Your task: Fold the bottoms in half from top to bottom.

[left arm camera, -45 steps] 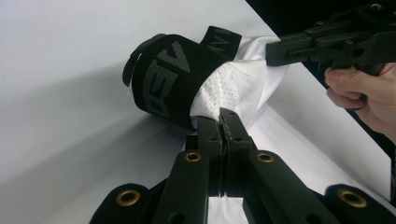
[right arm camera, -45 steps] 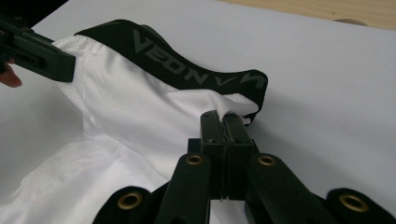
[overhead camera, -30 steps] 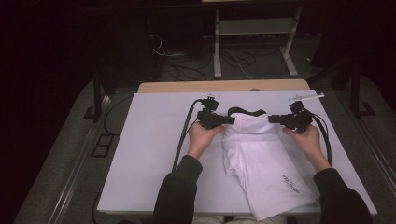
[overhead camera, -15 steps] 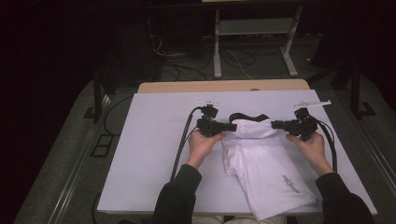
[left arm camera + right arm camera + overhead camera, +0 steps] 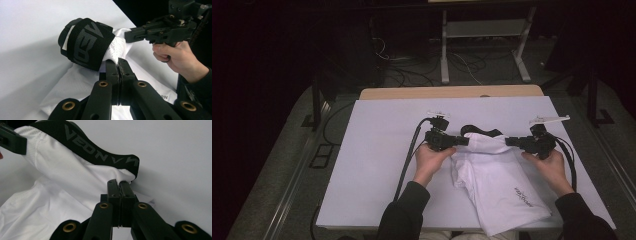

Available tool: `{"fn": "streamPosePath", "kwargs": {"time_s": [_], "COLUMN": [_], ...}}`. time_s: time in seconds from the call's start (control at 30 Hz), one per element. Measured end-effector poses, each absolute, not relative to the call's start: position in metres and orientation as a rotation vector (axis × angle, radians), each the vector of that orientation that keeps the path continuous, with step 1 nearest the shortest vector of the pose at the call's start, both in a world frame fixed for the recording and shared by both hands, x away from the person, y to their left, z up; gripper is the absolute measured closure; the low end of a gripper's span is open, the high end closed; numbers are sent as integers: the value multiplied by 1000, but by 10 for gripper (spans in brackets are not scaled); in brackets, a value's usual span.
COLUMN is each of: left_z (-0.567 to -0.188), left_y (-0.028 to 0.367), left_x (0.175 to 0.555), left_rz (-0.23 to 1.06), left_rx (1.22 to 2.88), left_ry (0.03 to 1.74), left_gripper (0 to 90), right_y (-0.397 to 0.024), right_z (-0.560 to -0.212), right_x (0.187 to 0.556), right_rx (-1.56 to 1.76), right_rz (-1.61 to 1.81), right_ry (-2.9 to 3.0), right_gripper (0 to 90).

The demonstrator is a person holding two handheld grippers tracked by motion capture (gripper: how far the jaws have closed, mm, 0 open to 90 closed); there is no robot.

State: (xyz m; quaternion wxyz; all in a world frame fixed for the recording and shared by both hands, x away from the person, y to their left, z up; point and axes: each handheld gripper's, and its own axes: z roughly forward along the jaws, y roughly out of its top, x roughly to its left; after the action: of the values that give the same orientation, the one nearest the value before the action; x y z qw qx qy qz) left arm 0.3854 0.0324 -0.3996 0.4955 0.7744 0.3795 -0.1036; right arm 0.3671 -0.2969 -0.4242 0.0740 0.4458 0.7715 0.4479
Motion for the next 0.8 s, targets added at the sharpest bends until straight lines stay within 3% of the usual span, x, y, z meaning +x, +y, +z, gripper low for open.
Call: {"fn": "streamPosePath", "kwargs": {"time_s": [0.8], "left_z": [-397], "left_y": [24], "left_x": [364], "left_rz": [-300], "left_rx": [1889], "left_ry": [845], "left_gripper": [874], "right_y": [-309], "right_z": [-422], "right_x": [350], "right_rx": [1338], "right_rz": [1356], "right_ry": [2335], "right_gripper": [879]}}
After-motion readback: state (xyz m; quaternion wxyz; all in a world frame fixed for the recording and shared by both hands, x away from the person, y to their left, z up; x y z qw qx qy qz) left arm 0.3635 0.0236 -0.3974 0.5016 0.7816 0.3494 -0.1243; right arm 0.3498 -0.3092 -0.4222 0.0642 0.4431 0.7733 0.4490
